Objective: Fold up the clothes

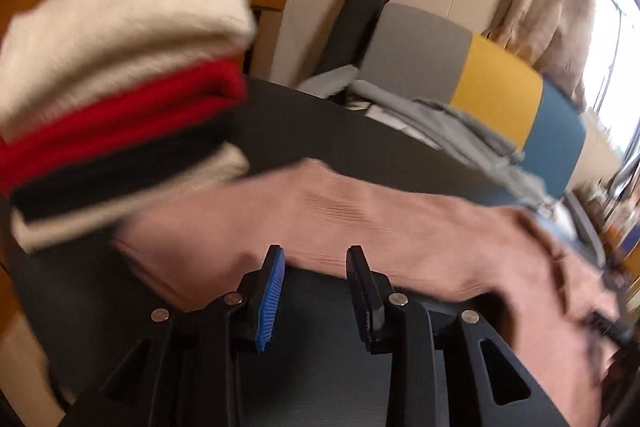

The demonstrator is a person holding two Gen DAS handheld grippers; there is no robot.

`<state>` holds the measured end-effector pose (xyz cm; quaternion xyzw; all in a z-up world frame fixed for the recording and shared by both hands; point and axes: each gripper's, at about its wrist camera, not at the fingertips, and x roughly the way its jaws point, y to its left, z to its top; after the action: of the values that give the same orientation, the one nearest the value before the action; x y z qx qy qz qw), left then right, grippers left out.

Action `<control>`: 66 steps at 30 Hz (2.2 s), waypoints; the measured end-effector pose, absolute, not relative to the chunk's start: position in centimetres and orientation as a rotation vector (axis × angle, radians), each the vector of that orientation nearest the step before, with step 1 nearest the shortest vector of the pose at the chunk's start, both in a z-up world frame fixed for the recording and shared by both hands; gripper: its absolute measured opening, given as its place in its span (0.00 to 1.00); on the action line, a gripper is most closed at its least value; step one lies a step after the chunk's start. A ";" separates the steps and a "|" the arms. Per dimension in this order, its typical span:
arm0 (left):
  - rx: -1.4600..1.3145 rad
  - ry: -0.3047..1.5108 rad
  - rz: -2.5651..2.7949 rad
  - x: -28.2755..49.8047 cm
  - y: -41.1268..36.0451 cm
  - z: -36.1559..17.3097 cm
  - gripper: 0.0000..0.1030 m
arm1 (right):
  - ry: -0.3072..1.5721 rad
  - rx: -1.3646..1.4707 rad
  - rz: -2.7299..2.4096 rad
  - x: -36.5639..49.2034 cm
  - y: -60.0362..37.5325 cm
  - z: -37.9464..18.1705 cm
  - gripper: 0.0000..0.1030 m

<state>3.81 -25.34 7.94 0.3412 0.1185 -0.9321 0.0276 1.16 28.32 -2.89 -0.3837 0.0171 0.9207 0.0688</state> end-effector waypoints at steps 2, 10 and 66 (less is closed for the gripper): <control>1.143 0.295 -2.879 3.5 -26.4 7.5 0.32 | 0.048 -1.155 2.772 0.7 28.4 -3.0 0.44; 1.302 0.128 -2.842 2.3 -27.0 4.3 0.32 | 0.057 -1.155 2.775 0.6 28.7 -3.0 0.44; 1.747 0.877 -3.320 -0.9 0.1 7.0 0.35 | 0.349 -1.165 2.888 1.3 31.3 -2.9 0.58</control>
<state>-0.90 0.10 7.04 0.4251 0.2134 -0.8079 -0.3479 1.26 31.26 -2.92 -0.3718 0.1113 0.9216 0.0038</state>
